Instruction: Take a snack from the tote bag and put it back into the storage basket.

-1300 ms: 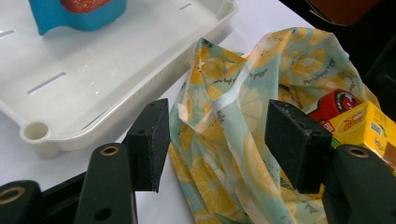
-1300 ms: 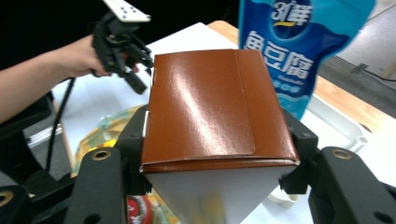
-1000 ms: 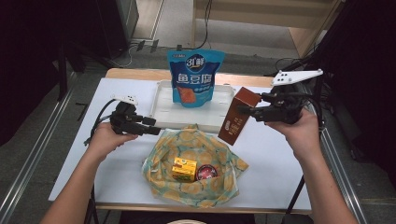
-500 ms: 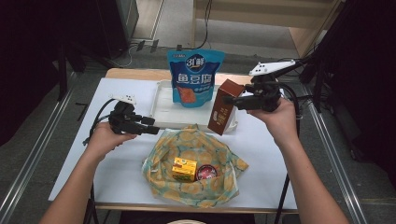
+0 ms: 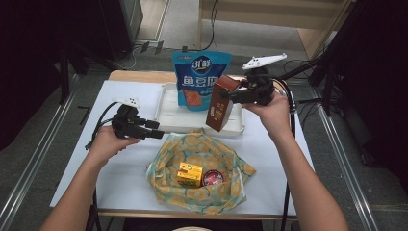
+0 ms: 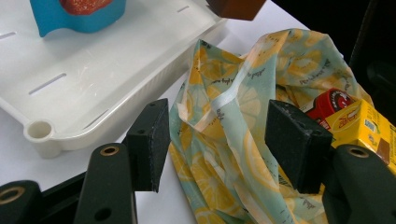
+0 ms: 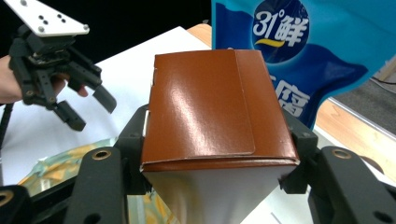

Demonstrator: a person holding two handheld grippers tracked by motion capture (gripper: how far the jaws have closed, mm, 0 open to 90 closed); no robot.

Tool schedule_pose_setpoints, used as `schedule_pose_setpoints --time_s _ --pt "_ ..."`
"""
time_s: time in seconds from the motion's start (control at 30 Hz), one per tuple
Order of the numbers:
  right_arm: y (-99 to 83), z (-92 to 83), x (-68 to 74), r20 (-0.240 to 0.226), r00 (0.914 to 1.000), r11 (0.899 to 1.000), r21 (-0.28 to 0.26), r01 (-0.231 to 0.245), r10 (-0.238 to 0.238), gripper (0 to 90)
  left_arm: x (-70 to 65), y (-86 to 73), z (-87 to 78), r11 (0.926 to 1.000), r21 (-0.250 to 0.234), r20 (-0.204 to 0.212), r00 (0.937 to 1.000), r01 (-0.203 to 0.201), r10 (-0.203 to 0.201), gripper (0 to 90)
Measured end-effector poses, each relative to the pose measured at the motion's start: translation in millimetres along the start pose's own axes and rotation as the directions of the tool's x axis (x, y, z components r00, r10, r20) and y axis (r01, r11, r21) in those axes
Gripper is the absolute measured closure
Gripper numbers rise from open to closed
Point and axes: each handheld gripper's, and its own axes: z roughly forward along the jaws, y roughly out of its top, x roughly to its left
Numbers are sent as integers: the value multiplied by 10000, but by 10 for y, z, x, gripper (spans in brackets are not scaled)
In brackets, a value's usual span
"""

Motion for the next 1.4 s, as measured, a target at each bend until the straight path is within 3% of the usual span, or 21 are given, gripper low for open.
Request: schedule_pose_setpoints --time_s 0.6,1.4 --pt "141 453 -94 227 9997 9996 286 18 -25 438 4 -5 -19 10000 -61 71 10000 42 -41 408" --pt "117 998 -85 -59 10000 9994 328 -53 54 437 13 -11 -24 10000 2 30 10000 34 -34 408"
